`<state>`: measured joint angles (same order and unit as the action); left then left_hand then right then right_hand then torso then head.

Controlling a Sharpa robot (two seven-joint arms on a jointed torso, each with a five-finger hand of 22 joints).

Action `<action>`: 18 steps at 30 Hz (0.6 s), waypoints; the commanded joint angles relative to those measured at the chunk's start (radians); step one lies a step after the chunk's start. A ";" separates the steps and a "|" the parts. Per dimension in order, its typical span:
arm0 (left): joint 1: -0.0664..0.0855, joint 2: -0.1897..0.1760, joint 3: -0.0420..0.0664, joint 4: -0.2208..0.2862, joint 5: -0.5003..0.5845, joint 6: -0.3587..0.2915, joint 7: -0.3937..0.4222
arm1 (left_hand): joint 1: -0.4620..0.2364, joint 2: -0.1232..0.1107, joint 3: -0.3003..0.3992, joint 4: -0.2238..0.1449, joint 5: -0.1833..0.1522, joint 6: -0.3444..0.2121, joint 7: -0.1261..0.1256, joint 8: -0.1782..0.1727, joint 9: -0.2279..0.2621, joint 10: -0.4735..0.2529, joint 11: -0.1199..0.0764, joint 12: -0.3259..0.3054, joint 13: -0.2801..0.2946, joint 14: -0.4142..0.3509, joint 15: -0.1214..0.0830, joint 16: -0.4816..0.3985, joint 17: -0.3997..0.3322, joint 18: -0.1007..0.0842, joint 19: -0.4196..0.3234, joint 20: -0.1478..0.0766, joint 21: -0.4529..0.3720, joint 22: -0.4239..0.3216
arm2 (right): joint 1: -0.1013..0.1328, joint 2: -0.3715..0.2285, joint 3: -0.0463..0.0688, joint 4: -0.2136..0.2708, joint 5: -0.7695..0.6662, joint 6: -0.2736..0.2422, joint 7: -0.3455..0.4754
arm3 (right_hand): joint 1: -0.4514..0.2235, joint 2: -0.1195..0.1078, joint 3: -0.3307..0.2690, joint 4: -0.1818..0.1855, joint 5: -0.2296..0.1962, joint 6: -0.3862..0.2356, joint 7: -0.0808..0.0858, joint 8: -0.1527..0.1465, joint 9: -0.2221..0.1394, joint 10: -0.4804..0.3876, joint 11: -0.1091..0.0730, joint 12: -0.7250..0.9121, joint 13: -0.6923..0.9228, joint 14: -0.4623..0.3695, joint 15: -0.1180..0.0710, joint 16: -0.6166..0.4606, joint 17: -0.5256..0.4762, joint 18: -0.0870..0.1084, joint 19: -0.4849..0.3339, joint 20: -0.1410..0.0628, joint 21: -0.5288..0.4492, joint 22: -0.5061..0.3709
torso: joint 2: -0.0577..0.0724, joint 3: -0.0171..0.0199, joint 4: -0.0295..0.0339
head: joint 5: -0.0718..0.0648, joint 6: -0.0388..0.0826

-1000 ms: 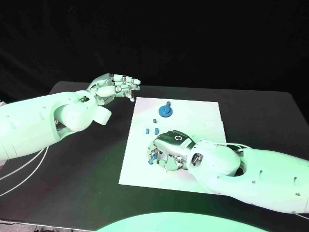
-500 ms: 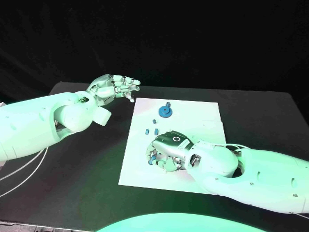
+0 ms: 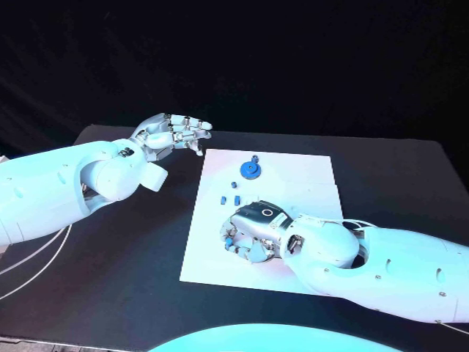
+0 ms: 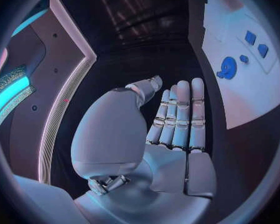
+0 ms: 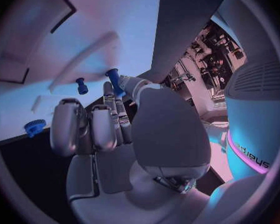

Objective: Assemble the parts on the task board

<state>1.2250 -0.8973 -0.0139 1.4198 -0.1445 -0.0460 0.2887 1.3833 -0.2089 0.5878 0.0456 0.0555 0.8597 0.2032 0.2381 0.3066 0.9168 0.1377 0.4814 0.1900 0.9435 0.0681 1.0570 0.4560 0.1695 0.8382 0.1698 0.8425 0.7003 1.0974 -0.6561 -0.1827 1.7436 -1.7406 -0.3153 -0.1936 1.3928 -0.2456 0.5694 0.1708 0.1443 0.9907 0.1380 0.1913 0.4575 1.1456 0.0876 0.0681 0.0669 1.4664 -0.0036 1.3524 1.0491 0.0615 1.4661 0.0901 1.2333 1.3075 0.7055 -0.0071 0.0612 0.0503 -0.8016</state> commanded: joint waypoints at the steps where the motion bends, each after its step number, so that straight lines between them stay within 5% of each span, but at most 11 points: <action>1: 0.000 -0.001 0.000 0.002 0.007 0.018 0.002 | 0.001 0.006 -0.004 -0.001 -0.001 -0.004 -0.003 0.005 -0.001 -0.007 0.000 0.006 -0.001 -0.001 0.003 -0.003 -0.001 0.014 0.006 -0.001 -0.007 -0.001 | -0.001 -0.003 0.000 -0.001 0.008 -0.020 0.018 | 0.001 -0.009 -0.010 -0.006 0.005 -0.010 0.003 -0.011 -0.004 -0.035 0.005 -0.001 -0.001 0.002 0.009 -0.009 -0.011 0.010 0.006 0.008 -0.044 0.106 | 0.000 0.0002 -0.0005 | 0.000 0.000; 9: 0.000 -0.003 0.000 0.003 0.007 0.019 -0.001 | 0.001 0.006 -0.004 -0.001 -0.001 -0.004 -0.003 0.005 -0.001 -0.007 0.000 0.006 -0.001 -0.001 0.003 -0.003 -0.001 0.014 0.006 -0.001 -0.007 -0.001 | -0.001 -0.009 -0.001 0.002 0.009 -0.056 0.024 | 0.005 -0.011 -0.072 -0.018 0.008 -0.066 -0.004 -0.053 -0.024 -0.141 0.021 0.019 0.001 -0.016 0.020 -0.043 -0.077 0.028 -0.020 0.020 -0.155 0.056 | 0.000 0.0003 -0.0005 | -0.001 0.001; 14: 0.000 -0.003 0.000 0.002 0.007 0.020 -0.001 | 0.002 0.008 -0.008 0.001 -0.001 -0.004 -0.003 0.007 -0.002 -0.008 0.000 0.007 -0.002 -0.002 0.002 -0.004 -0.001 0.014 0.008 -0.001 -0.011 -0.004 | -0.001 -0.028 0.000 0.021 0.016 -0.095 0.034 | 0.073 0.027 -0.280 0.013 0.024 -0.116 -0.017 -0.097 -0.052 -0.258 0.037 0.061 0.002 -0.028 0.034 -0.055 -0.108 0.041 -0.033 0.031 -0.249 0.009 | -0.001 0.0005 -0.0004 | -0.005 0.003; 15: 0.000 -0.003 0.000 0.001 0.007 0.020 -0.001 | 0.002 0.008 -0.008 0.001 -0.001 -0.004 -0.003 0.007 -0.002 -0.008 0.000 0.007 -0.002 -0.002 0.002 -0.004 -0.001 0.014 0.008 -0.001 -0.011 -0.004 | -0.001 -0.035 0.000 0.028 0.020 -0.100 0.035 | 0.115 0.042 -0.359 0.047 0.029 -0.124 -0.024 -0.106 -0.060 -0.287 0.040 0.081 0.003 -0.032 0.038 -0.056 -0.114 0.042 -0.034 0.035 -0.263 0.001 | 0.000 0.0004 -0.0005 | -0.006 0.003; 18: 0.000 -0.003 0.000 0.001 0.007 0.020 -0.001 | 0.002 0.008 -0.008 0.001 -0.001 -0.004 -0.003 0.007 -0.002 -0.008 0.000 0.007 -0.002 -0.002 0.002 -0.004 -0.001 0.014 0.008 -0.001 -0.011 -0.004 | 0.005 -0.062 0.003 0.052 0.037 -0.106 0.038 | 0.175 0.039 -0.450 0.119 0.043 -0.132 -0.031 -0.113 -0.068 -0.317 0.044 0.115 0.005 -0.034 0.040 -0.054 -0.116 0.044 -0.032 0.037 -0.273 -0.006 | -0.001 0.0002 -0.0008 | -0.011 0.006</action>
<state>1.2250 -0.9015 -0.0142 1.4192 -0.1444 -0.0436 0.2838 1.3833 -0.2089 0.5849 0.0484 0.0555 0.8597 0.2032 0.2380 0.3053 0.9168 0.1377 0.4850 0.1892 0.9435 0.0681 1.0570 0.4560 0.1694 0.8382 0.1698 0.8347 0.6975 1.0993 -0.7117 -0.1817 1.7867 -1.7209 -0.3855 -0.1762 1.5564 -0.2059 0.1381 0.2754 0.1822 0.8640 0.1075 0.0828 0.3916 0.8348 0.1303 0.1758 0.0705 1.4342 0.0286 1.3003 0.9335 0.0926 1.4340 0.1221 0.9640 1.3031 0.7051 -0.0065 0.0605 0.0433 -0.7974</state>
